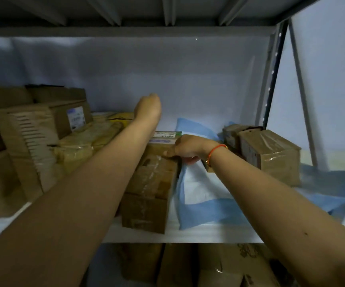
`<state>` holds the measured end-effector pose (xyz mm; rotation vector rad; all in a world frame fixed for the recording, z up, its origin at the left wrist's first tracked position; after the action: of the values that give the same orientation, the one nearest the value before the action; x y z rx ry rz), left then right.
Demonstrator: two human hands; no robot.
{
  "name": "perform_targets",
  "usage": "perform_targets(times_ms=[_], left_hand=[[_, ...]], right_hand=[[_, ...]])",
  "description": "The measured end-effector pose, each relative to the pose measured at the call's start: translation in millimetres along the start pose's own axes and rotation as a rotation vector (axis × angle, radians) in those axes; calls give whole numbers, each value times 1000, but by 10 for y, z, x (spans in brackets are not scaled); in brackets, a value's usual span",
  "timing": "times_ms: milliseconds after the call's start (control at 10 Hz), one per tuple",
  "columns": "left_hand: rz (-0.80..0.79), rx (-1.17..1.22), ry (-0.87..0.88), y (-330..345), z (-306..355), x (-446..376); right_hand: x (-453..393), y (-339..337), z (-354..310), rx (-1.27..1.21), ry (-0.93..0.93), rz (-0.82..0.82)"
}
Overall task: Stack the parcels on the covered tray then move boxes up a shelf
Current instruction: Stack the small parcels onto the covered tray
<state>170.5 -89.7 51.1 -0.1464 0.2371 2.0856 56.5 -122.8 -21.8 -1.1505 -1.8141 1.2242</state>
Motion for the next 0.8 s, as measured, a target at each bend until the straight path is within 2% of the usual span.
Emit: perform_targets(times_ms=[100, 200, 300, 400, 600, 800], left_hand=[[-123, -187, -77, -55, 32, 378], [-264, -590, -110, -28, -88, 533], [-402, -920, -171, -47, -194, 684], [-591, -1082, -318, -39, -276, 826], [-713, -1316, -351, -67, -441, 928], [-614, -1112, -232, 11, -179, 863]], right_hand=[[-12, 93, -29, -4, 17, -46], [18, 206, -48, -105, 102, -180], [-39, 284, -28, -166, 131, -211], [31, 191, 1, -298, 134, -132], [144, 166, -74, -305, 169, -236], [269, -146, -76, -541, 100, -102]])
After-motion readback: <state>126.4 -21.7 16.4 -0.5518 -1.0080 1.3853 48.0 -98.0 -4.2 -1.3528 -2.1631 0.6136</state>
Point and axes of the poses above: each hand's wrist, its own x-axis away from the middle knuckle, its own y-axis out of the palm, z = x × y, the point moved 5 cm from there along -x, towards the middle knuckle, and after that the axes turned 13 degrees about x, right-handed, at the moved point
